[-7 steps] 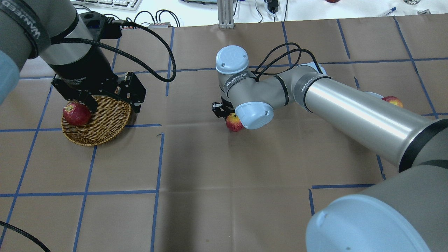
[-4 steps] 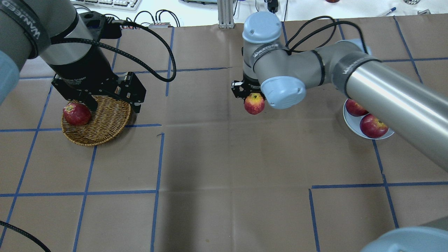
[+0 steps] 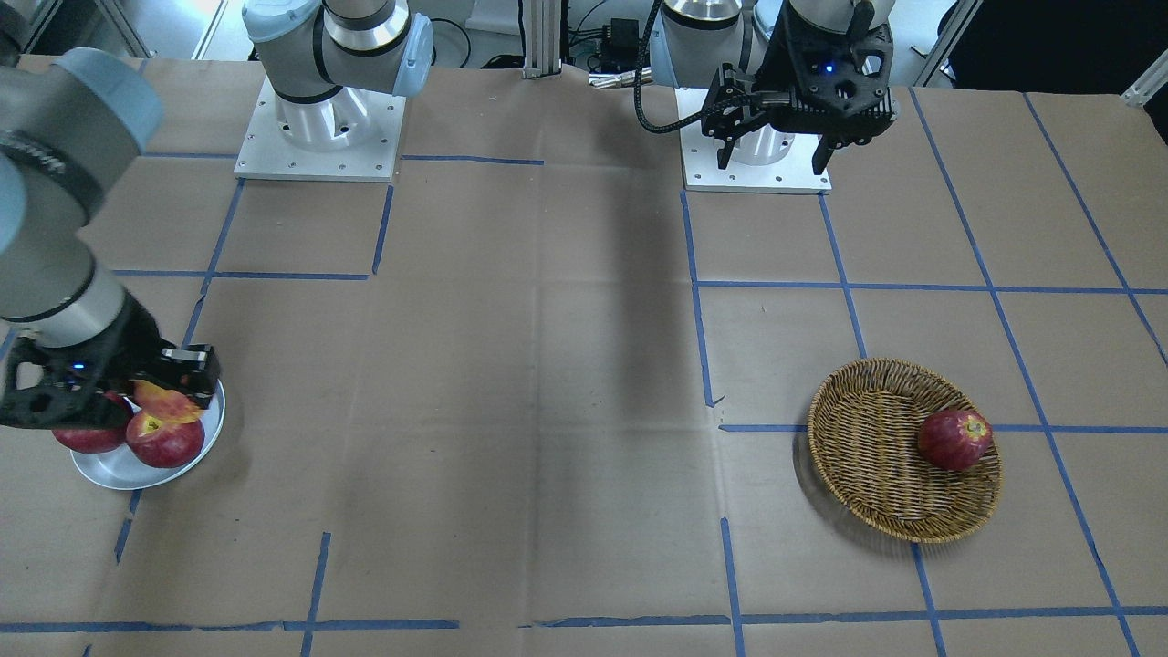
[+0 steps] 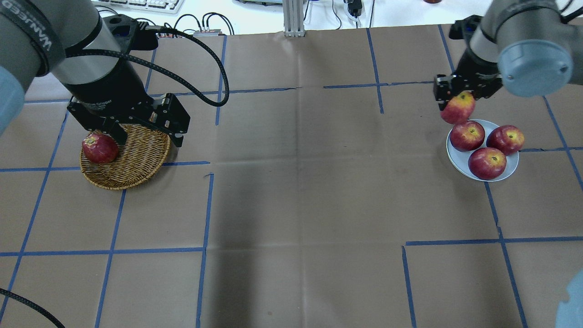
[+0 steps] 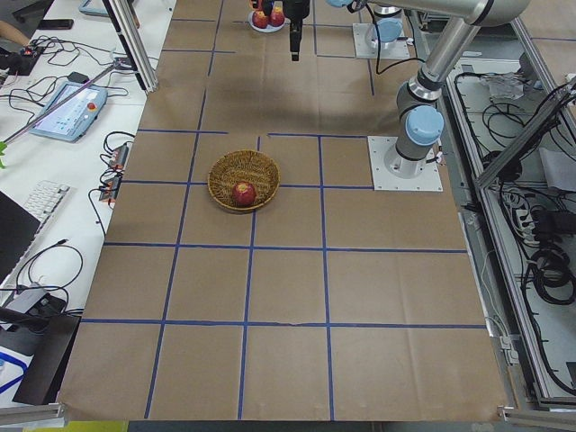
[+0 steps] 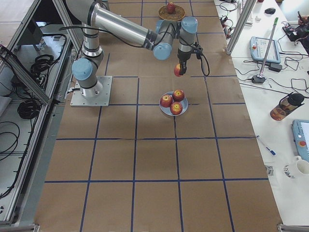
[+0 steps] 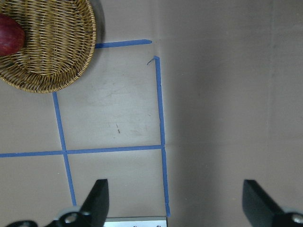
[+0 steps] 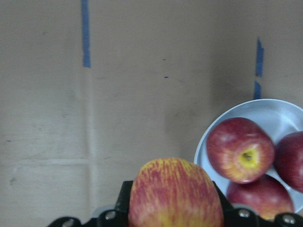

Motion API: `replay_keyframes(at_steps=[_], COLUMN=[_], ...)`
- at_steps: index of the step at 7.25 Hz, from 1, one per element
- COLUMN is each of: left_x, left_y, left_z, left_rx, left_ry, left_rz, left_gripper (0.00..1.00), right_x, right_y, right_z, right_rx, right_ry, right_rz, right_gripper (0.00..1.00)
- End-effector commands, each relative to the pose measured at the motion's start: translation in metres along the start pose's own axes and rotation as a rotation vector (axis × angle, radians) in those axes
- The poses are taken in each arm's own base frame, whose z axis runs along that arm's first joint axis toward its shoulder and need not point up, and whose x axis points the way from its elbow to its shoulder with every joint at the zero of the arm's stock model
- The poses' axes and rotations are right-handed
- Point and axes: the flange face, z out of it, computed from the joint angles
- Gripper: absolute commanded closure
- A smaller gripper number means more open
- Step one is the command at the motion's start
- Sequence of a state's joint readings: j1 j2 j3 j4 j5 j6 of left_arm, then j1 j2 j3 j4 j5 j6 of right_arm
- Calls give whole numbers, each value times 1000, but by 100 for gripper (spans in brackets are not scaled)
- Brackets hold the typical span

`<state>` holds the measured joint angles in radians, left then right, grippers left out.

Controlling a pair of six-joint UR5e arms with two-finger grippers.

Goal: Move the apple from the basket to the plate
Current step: 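Carry the apple with the right gripper over the white plate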

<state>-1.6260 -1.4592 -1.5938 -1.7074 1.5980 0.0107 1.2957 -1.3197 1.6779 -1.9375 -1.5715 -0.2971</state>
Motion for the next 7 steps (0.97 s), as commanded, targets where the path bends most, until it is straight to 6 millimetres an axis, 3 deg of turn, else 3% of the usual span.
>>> replay_keyframes(at_steps=[1,3,5,6,7], left_x=[0,0,0,0,0], left_y=[0,0,0,0,0], left_z=[0,0,0,0,0], left_rx=[0,0,-1,-1,-1], left_ry=[1,3,3,3,4], left_rz=[0,0,0,0,0], left_gripper=[1,1,1,1,1], right_x=[92,89,94,95,95], right_y=[19,31,21,19,18], right_z=[32,60,78,83,74], right_rx=[-55,-96,-81,-85,-71], right_ry=[-32,-50,-37,-41,-32], right_rz=[-50,-55,-56,-50,-52], right_gripper=[55,55,55,54,54])
